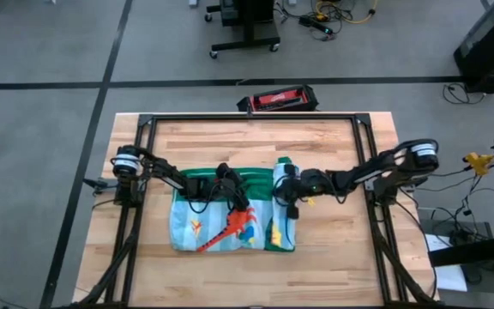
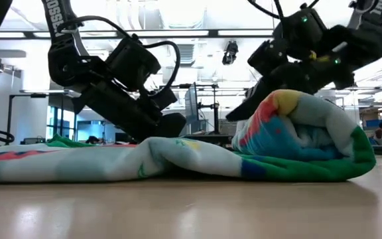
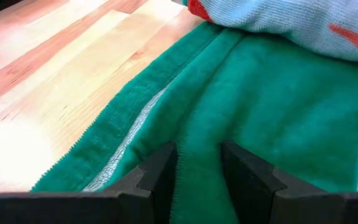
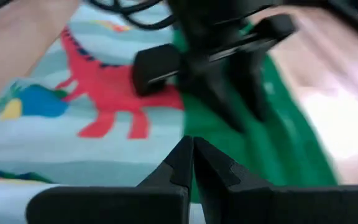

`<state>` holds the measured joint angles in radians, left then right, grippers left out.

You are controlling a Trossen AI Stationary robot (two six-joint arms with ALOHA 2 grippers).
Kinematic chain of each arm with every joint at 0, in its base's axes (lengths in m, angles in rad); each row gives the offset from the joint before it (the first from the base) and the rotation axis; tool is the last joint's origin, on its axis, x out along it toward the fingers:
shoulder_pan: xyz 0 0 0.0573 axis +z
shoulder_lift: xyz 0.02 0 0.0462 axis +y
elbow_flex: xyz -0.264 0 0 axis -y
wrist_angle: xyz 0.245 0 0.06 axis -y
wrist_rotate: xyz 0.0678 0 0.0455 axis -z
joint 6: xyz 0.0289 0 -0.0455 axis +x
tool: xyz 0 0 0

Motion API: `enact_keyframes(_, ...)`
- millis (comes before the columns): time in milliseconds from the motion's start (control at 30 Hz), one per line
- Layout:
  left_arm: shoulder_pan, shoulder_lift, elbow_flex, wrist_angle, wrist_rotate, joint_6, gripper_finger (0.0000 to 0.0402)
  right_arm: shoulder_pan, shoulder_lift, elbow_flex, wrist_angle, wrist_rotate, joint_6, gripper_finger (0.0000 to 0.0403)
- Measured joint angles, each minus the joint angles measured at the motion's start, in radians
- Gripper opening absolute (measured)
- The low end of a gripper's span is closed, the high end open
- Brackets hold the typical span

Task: Roll towel
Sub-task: Roll the multi-color dinosaur print towel

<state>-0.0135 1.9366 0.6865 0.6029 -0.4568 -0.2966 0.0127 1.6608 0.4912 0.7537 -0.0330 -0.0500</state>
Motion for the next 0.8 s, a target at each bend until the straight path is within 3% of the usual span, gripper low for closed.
enact_keyframes(100,0.0,-0.001,0.001,0.001,0.0,0.0,0.0119,0.032,0.102,0.044,0.05,-0.011,-0.002,0.0)
enact_keyframes(300,-0.001,-0.002,0.002,0.0,-0.001,0.014,0.0119,0.063,0.235,0.114,0.126,-0.14,-0.004,0.0)
enact_keyframes(433,-0.001,-0.002,0.002,0.001,-0.001,0.028,0.0119,0.074,0.218,0.111,0.12,-0.168,-0.017,0.0)
enact_keyframes(533,-0.001,-0.003,0.002,0.001,-0.001,0.041,0.0119,0.075,0.138,0.083,0.113,-0.174,-0.018,0.0)
enact_keyframes(633,-0.001,-0.003,0.003,0.001,-0.001,0.056,0.0119,0.073,0.012,0.024,0.112,-0.087,-0.026,0.0)
enact_keyframes(800,-0.001,-0.003,0.003,0.002,-0.002,0.078,0.0119,0.032,-0.167,-0.061,-0.045,0.248,-0.072,0.0)
